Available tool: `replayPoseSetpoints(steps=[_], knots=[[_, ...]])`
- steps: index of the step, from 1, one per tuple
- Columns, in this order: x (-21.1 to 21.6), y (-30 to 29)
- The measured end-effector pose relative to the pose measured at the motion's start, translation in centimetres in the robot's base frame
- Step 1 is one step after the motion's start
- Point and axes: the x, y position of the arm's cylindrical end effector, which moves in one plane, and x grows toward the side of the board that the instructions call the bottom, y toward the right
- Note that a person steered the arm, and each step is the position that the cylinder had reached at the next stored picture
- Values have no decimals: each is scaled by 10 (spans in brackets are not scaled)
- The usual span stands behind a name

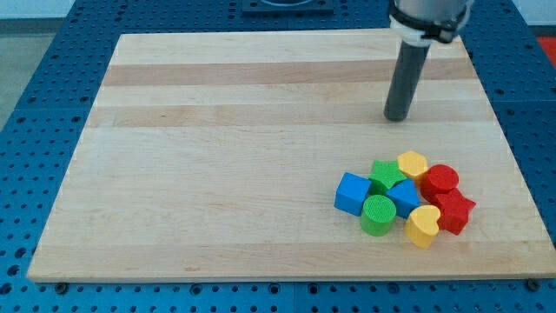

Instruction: Move your arm to the right side of the red star

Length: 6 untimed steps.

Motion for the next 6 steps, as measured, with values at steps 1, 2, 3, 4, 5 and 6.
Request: replayPoseSetpoints(steps=[1,2,3,4,5,6], knots=[[41,0],[42,0],[43,54],[45,98],[67,98],[127,96]])
